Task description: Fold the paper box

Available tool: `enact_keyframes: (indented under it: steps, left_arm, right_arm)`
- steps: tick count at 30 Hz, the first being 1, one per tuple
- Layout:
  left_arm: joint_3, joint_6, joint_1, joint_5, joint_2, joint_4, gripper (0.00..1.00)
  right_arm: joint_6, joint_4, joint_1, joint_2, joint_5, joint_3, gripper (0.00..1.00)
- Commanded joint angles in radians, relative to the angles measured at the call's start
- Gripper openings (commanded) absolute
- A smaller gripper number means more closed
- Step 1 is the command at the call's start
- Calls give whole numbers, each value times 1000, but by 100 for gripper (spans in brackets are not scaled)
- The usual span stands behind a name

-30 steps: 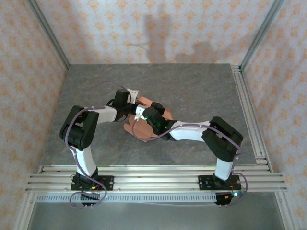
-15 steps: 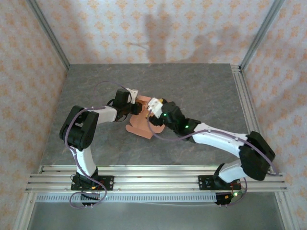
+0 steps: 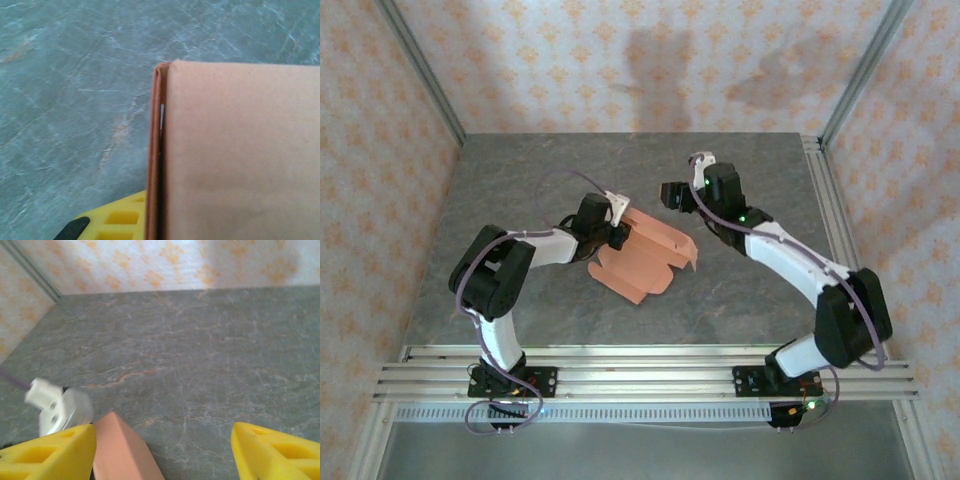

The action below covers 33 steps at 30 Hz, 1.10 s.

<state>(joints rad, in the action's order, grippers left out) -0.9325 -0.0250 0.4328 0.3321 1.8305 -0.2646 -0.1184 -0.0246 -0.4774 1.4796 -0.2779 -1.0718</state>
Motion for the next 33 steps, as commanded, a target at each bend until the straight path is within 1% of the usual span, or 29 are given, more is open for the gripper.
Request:
enact_keyframes:
  steps: [1,3,7,11,19,21,24,26,29,33]
  left_arm:
    - [-12,-83,15,-42,-21,5,15]
    - [-6,-97,22,-29,-21,-2,16]
    - [2,-96,29,4,-15,-14,16]
    - [6,-85,32,25,-8,-31,16]
    - [-2,-57,34,48,17,-30,16]
    - [-7,-49,36,48,26,-30,17]
    - [-10,-19,36,39,35,-35,17]
    - [-7,-4,35,38,40,-48,19]
    - [-10,12,37,40,60,-64,26]
    - [-5,32,37,27,72,-96,26]
  right_arm:
    - [-87,156,29,84,-125,-58,67]
    - [-98,128,36,112,-183,-55,65]
    - [-96,121,39,184,-351,-89,62]
    - [-117,75,38,245,-382,-83,61]
    - [-165,15,38,354,-505,-103,61]
    - [-164,22,39,368,-511,-103,61]
    - [-144,54,37,380,-479,-90,60]
    - [-128,74,38,380,-460,-77,60]
    - [-109,103,37,373,-436,-66,59]
    - [-104,118,37,362,-430,-59,59]
